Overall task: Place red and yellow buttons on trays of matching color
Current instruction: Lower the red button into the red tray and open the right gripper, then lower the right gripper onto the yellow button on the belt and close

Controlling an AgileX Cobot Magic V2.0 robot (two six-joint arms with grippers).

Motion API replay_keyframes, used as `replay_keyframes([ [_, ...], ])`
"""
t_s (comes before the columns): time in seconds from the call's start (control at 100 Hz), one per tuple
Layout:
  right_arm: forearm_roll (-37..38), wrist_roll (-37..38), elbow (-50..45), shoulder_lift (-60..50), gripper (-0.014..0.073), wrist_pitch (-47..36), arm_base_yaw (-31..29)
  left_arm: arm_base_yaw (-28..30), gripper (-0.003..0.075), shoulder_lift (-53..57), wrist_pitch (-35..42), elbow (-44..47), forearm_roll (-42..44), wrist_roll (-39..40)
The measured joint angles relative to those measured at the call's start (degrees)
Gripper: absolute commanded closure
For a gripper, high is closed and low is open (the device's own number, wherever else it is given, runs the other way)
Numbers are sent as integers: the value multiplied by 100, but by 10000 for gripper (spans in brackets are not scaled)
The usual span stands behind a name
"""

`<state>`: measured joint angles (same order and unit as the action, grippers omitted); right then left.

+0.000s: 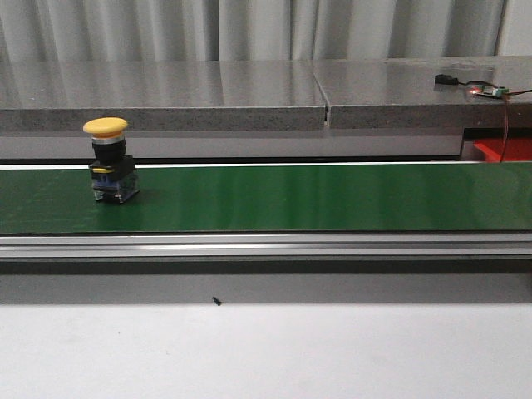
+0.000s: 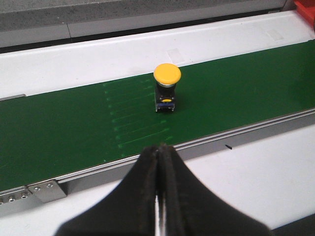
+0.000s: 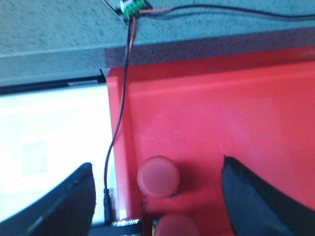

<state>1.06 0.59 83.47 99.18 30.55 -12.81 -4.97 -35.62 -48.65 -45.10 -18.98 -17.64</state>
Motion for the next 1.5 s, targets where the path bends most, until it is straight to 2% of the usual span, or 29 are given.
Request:
replay_keyframes([
  [0.3, -106, 0, -1227, -1659, 53, -198, 416, 0, 739, 0, 0, 0, 0, 0],
  [0.52, -240, 0, -1554, -2181, 53, -12, 915, 0, 739, 0, 0, 0, -4, 0],
  [0.97, -295, 0, -1590, -2198, 53, 346, 2458, 0, 739, 0, 0, 0, -13, 0],
  [1.2, -366, -153, -1590, -1960, 14, 422, 3023, 0, 739, 0, 0, 0, -13, 0],
  [1.34, -810, -605, -1464, -1602, 8, 677, 3247, 0, 739, 0, 0, 0, -13, 0],
  [1.5, -1694, -1684, -1134, -1095, 8, 943, 3427, 0, 739, 0, 0, 0, -13, 0],
])
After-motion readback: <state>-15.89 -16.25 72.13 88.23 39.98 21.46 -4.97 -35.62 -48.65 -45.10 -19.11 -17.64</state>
